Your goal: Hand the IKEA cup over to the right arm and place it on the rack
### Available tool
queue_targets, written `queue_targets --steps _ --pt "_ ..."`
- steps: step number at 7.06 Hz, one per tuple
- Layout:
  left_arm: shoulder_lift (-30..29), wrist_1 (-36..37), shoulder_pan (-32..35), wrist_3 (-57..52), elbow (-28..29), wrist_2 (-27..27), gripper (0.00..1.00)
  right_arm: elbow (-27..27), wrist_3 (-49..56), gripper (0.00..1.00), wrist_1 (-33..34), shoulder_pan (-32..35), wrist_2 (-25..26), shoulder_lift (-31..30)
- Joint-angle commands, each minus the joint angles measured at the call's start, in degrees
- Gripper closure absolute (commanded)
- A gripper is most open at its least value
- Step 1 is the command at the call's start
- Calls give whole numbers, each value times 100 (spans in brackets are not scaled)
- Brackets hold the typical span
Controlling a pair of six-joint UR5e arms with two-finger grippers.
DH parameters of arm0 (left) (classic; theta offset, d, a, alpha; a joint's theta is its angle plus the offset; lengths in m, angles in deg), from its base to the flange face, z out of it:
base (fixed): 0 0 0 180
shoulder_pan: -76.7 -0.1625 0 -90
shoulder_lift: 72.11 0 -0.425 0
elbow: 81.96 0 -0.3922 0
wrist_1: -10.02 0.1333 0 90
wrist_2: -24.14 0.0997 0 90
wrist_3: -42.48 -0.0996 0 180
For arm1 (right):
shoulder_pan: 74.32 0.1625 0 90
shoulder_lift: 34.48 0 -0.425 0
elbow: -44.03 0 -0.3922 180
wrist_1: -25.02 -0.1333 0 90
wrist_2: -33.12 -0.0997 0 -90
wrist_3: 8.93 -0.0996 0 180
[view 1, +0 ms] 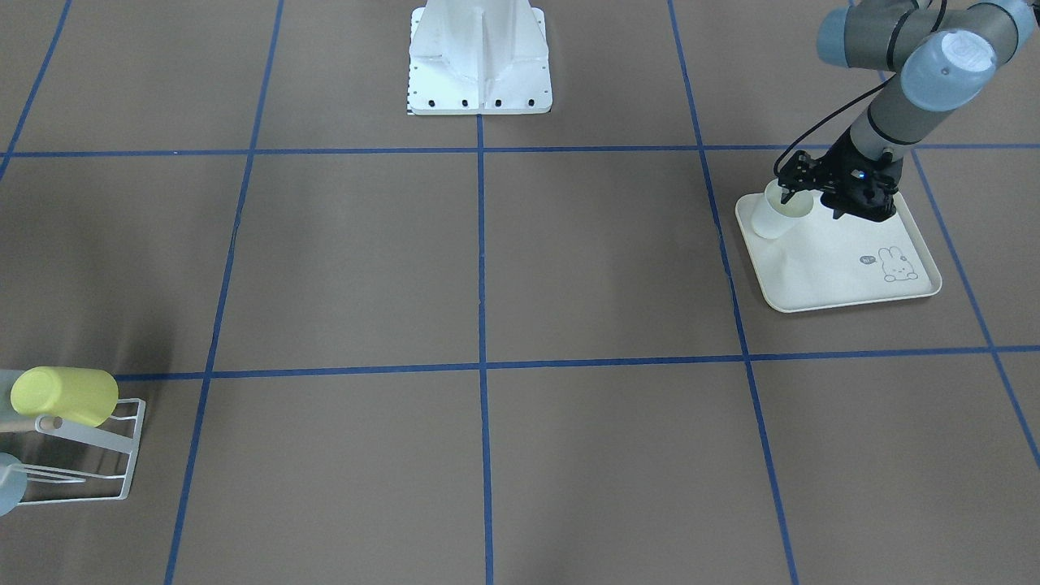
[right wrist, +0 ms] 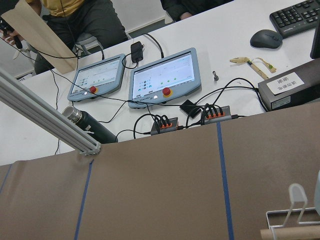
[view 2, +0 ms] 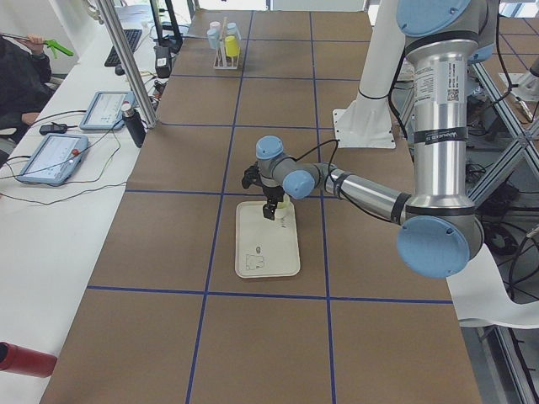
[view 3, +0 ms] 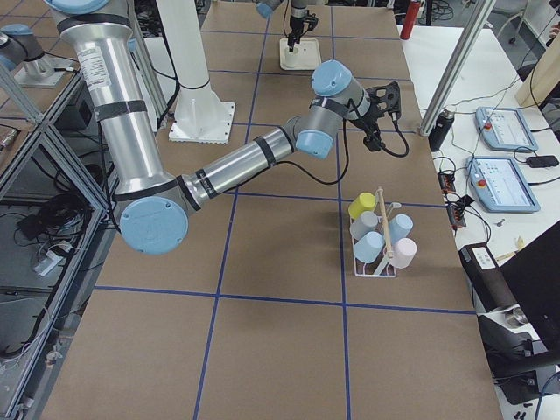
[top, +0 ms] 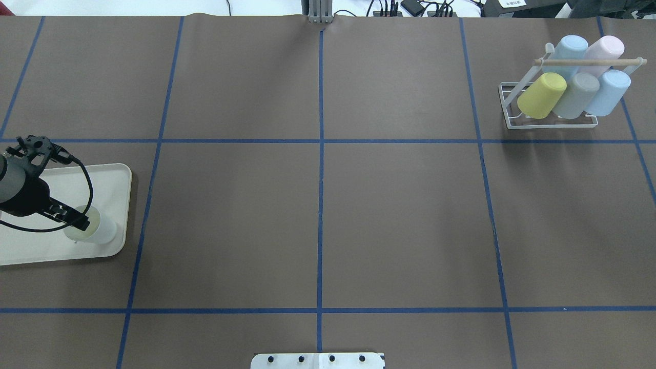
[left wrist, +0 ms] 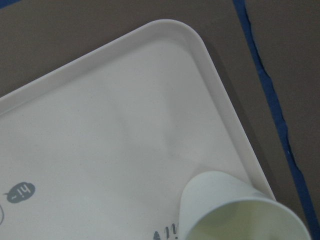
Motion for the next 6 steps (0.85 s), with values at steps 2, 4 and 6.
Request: queue_targets --steps 2,4,6 --pt "2 16 -37 0 0 -1 71 -2 9 0 0 -1 7 9" --pt "-7 16 -116 0 -18 -1 100 -11 26 0 0 -1 7 0" --pt "2 51 -108 0 -96 -1 100 -11 9 0 0 -1 7 9"
